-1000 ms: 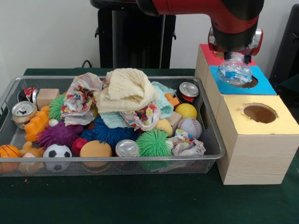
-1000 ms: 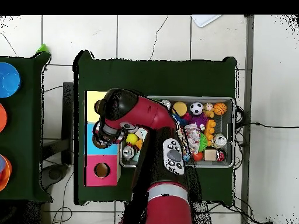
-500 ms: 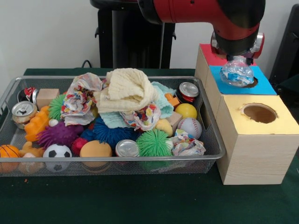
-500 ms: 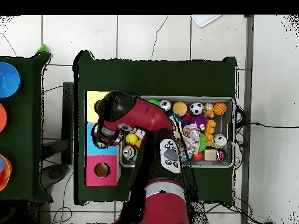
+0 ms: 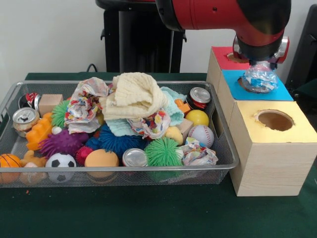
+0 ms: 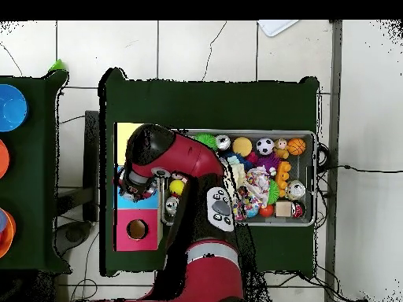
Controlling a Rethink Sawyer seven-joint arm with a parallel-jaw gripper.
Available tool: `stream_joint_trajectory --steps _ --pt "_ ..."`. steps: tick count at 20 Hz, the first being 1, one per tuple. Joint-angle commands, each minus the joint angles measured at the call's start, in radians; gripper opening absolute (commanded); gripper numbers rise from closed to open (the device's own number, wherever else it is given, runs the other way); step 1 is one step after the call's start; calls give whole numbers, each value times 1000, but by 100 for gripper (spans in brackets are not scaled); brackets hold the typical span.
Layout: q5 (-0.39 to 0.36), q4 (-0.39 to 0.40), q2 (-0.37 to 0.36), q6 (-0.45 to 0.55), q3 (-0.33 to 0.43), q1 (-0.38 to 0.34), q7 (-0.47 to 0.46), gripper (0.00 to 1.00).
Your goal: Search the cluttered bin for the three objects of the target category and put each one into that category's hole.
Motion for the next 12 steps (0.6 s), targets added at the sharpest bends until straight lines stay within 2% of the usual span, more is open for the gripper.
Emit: stream_joint_trajectory --steps 1,6,12 --pt "52 14 53 37 33 7 317 0" --pt "53 48 24 97 21 17 338 0" --pt "16 39 32 140 16 5 331 0"
